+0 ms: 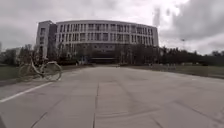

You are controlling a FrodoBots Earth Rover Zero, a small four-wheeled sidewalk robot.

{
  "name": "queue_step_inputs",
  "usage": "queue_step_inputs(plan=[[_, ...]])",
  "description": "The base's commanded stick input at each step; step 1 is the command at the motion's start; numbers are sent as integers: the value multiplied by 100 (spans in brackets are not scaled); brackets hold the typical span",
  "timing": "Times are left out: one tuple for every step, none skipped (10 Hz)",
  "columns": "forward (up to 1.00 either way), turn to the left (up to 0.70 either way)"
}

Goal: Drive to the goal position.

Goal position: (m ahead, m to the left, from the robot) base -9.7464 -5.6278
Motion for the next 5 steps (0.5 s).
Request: queue_step_inputs(plan=[[70,0],[70,0],[70,0],[70,0],[70,0]])
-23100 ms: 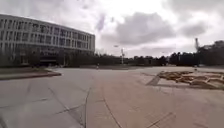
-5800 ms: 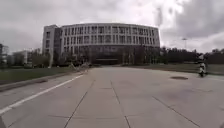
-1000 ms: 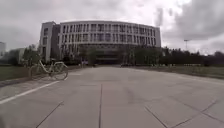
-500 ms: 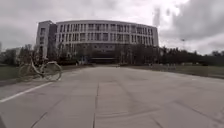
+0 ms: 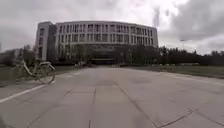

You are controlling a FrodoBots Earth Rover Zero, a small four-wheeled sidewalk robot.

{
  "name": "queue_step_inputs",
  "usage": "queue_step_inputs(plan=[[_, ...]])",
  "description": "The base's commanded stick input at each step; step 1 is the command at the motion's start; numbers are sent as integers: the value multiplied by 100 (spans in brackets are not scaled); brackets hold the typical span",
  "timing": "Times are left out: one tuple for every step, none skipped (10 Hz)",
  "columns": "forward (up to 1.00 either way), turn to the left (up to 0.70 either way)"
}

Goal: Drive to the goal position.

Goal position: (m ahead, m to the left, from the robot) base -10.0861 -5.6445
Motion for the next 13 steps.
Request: queue_step_inputs(plan=[[70,0],[70,0],[70,0],[70,0],[70,0],[70,0],[70,0],[70,0],[70,0],[70,0],[70,0],[70,0],[70,0]])
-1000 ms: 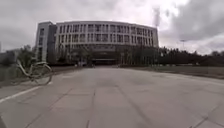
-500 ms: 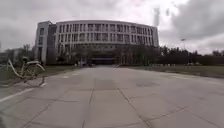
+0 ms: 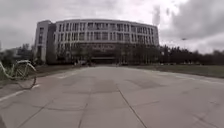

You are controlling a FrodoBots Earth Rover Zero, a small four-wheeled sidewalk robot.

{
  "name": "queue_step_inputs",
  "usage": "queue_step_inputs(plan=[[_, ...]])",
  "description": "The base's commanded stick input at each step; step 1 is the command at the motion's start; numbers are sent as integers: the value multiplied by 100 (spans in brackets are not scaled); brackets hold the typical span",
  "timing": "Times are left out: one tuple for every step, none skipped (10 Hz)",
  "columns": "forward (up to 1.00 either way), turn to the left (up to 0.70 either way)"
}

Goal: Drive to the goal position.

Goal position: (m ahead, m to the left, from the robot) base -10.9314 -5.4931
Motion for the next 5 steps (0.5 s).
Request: queue_step_inputs(plan=[[70,0],[53,-11],[3,-44],[0,-48],[0,-49]])
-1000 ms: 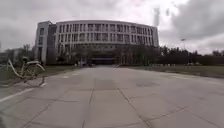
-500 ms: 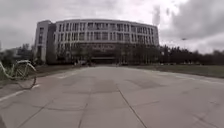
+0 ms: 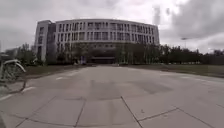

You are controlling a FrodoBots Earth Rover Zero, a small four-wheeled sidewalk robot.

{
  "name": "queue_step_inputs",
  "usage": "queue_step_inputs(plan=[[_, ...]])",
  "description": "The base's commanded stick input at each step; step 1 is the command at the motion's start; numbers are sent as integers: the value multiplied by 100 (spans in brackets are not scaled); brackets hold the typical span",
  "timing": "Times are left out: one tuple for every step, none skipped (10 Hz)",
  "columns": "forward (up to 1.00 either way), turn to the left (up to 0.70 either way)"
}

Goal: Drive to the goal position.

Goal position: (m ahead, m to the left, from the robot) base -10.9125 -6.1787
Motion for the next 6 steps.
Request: queue_step_inputs(plan=[[0,-49],[0,-49],[0,-49],[0,-49],[0,-49],[0,-49]])
